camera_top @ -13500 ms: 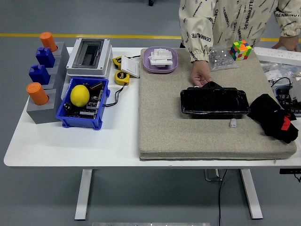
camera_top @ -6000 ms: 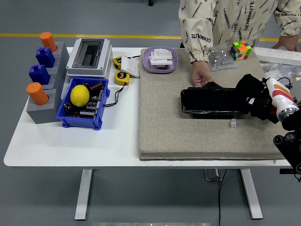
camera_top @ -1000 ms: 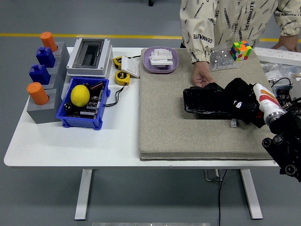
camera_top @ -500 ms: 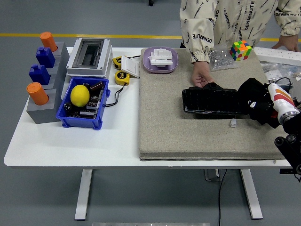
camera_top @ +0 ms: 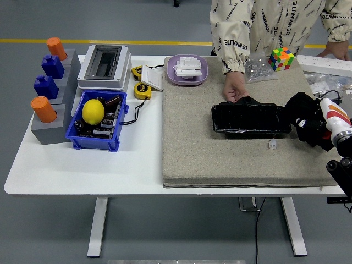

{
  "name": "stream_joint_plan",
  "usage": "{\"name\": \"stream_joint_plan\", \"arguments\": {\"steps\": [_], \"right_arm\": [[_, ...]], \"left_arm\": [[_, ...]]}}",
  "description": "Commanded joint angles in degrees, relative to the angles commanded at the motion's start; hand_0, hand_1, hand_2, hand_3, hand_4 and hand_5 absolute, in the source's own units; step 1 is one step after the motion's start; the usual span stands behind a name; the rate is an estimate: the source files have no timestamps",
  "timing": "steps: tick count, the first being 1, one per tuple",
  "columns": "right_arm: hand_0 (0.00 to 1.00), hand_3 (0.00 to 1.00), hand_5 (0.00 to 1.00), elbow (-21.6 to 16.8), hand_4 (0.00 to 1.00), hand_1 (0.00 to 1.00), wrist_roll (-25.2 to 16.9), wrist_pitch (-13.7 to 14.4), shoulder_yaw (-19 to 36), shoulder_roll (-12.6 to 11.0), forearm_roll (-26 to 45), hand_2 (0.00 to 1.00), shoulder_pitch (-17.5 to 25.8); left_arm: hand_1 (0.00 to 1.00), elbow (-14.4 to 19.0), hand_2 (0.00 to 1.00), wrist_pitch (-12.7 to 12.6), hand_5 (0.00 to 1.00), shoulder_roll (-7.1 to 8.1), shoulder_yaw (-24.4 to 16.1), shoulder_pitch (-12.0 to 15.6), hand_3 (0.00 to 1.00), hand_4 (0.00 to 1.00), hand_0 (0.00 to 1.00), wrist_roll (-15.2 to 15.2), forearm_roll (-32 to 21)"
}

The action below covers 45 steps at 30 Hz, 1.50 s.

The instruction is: Pick the rag up,wipe the panel,place it on the desk

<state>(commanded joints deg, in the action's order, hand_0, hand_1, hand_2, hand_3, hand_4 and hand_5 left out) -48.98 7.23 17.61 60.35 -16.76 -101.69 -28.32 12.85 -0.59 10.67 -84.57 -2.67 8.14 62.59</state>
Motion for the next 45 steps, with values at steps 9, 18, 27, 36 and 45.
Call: {"name": "stream_joint_plan", "arguments": {"steps": [9,18,27,36,45], "right_arm": [[0.385,0.488,0.171,-0.1,0.732,0.453,-0.2,0.2,-1.4,2.2,0.2,0.493,-1.1],[0.385,0.487,0.172,0.0,0.731,0.454,-0.3,0.2,-2.2,4.3,0.3,0.493,-1.7],[0.385,0.487,0.173,-0.4,0.732,0.453,-0.4,0.3,-4.2,6.2,0.7,0.493,-2.1],[0.387,0.488,0.174,-0.8,0.734,0.454,-0.5,0.4,-7.0,7.9,1.5,0.495,-2.3],[0.387,0.488,0.174,-2.7,0.734,0.455,-0.4,0.5,-10.5,9.8,1.9,0.495,-3.7]], "left_arm": [[0.640,-0.1,0.652,0.0,0.436,-0.04,0.0,0.1,0.560,0.625,0.610,0.0,-0.1],[0.640,-0.1,0.653,0.0,0.438,0.05,-0.1,0.0,0.560,0.626,0.608,0.0,0.0],[0.640,0.0,0.653,0.0,0.437,0.18,0.0,-0.2,0.560,0.625,0.610,0.1,0.0],[0.639,-0.2,0.654,0.0,0.438,0.07,0.1,0.0,0.561,0.625,0.609,0.1,-0.1],[0.639,-0.1,0.654,0.0,0.438,0.27,0.3,-0.1,0.562,0.626,0.609,0.1,-0.1]]}}
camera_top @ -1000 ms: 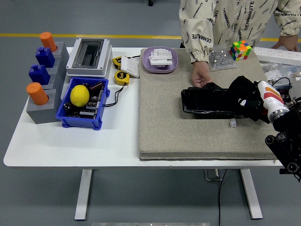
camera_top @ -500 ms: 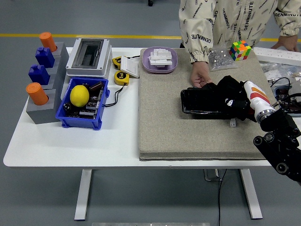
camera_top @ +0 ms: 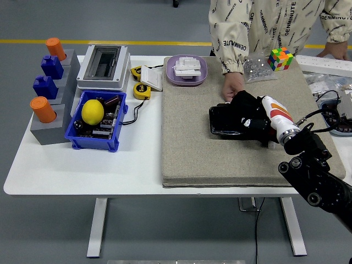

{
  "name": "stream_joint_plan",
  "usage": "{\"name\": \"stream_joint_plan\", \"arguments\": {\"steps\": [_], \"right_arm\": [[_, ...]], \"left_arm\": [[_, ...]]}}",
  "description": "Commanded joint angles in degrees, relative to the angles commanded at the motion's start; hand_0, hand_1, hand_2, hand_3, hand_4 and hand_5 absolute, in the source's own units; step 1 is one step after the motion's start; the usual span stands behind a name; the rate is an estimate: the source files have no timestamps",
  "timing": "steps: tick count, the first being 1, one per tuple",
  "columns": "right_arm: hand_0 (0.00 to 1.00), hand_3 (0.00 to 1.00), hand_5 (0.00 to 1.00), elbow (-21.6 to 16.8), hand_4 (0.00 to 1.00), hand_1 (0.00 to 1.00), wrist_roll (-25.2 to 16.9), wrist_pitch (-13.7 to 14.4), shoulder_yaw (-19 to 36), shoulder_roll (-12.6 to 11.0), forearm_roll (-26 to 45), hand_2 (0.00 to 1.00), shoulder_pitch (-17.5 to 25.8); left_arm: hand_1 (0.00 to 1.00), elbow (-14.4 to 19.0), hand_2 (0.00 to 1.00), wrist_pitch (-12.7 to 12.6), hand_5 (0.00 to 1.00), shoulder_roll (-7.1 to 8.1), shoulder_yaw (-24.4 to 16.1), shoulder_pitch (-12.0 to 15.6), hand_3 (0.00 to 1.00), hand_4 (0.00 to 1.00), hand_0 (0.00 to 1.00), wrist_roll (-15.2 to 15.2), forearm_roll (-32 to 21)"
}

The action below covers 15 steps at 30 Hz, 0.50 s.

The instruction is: Pick the rag up,wipe the panel,place it on the desk

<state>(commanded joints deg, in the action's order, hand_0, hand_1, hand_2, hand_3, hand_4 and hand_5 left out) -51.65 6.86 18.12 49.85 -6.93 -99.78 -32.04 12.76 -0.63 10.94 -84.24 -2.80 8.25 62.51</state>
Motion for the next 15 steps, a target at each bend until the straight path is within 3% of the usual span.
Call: {"name": "stream_joint_plan", "arguments": {"steps": [15], "right_arm": [[0.392,0.488,0.178,-0.8,0.739,0.455,0.2,-0.1,-5.3,3.6,0.6,0.496,-2.6]], "left_arm": [[0.640,0.0,0.654,0.0,0.439,0.31,0.6,0.0,0.562,0.626,0.610,0.0,-0.3]]}}
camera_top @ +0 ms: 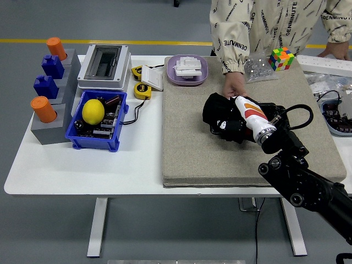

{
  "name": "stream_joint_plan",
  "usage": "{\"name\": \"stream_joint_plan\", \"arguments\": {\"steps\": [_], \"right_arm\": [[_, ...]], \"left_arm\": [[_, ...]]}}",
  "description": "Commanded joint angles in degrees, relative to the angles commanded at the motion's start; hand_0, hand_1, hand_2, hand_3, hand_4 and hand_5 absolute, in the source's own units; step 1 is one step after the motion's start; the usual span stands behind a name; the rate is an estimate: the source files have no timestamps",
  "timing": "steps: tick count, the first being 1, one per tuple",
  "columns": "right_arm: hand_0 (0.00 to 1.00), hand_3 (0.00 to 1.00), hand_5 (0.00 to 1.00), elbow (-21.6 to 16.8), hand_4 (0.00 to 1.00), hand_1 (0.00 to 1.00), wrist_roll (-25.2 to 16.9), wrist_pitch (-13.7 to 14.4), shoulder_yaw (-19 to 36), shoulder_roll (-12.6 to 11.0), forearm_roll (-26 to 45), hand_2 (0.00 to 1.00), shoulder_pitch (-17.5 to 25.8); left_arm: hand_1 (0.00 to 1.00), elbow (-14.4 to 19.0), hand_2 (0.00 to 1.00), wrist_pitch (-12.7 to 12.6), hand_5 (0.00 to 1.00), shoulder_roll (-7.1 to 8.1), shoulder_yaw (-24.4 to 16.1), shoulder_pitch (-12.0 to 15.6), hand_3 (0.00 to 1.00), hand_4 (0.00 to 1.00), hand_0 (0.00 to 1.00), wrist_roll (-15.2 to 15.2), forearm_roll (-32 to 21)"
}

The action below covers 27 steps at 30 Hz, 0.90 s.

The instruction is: Pick the rag up,wipe the panel,place it on the desk

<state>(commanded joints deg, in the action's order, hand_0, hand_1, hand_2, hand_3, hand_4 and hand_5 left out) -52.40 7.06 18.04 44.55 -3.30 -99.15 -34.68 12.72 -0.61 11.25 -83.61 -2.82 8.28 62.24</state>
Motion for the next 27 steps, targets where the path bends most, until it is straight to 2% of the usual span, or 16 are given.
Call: {"name": "stream_joint_plan", "arguments": {"steps": [14,27], "right_arm": [[0.395,0.488,0.180,-1.1,0.740,0.456,0.2,-0.3,-5.8,1.4,0.5,0.496,-1.7],[0.398,0.487,0.182,-0.2,0.740,0.456,0.3,-0.5,-4.4,0.2,0.5,0.496,-2.1]], "left_arm": [[0.640,0.0,0.654,0.0,0.438,0.01,-0.2,-0.4,0.562,0.625,0.611,0.0,0.1],[0.640,-0.1,0.655,0.0,0.439,-0.06,-0.6,-0.3,0.562,0.626,0.611,0.0,0.3]]}}
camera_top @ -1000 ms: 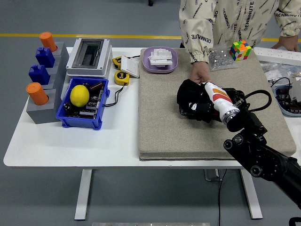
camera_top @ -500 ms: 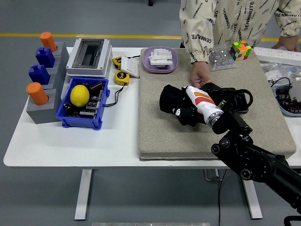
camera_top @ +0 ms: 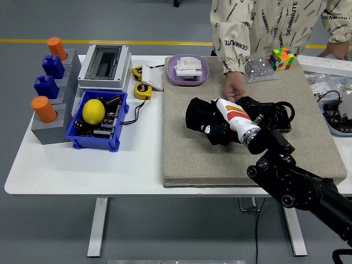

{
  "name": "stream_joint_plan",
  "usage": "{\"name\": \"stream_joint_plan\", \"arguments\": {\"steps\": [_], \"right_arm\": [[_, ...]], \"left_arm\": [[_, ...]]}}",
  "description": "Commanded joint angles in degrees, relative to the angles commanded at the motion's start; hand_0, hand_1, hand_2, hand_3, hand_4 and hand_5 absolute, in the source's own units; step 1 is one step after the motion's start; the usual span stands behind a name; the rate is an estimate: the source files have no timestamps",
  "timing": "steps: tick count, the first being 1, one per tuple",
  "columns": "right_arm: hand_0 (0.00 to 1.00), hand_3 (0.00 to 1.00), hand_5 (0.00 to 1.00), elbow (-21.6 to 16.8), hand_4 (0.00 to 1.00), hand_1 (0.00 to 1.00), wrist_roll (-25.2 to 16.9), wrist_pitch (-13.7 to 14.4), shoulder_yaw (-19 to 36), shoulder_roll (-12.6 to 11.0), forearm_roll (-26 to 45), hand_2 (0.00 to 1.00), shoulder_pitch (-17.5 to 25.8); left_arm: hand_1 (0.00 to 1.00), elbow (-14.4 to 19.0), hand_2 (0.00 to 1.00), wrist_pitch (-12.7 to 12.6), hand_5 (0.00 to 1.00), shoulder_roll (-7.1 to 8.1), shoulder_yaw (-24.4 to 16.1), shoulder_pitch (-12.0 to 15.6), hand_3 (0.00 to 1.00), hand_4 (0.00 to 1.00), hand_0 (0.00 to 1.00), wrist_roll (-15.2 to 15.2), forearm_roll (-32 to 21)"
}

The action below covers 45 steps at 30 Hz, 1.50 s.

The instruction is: Pick the rag up,wipe the panel,place it on the desk

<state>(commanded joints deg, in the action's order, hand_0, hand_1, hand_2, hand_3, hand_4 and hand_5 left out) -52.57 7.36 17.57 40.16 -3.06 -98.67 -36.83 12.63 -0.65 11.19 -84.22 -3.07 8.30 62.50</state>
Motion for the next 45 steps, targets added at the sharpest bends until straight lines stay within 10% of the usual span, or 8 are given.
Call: {"name": "stream_joint_plan", "arguments": {"steps": [45], "right_arm": [[0.399,0.486,0.184,2.0,0.740,0.456,0.4,-1.2,9.3,-12.3,-1.5,0.495,3.5]], "left_arm": [[0.639,0.1,0.655,0.1,0.435,-0.33,-0.7,0.2,0.562,0.625,0.610,-0.1,0.2]]}}
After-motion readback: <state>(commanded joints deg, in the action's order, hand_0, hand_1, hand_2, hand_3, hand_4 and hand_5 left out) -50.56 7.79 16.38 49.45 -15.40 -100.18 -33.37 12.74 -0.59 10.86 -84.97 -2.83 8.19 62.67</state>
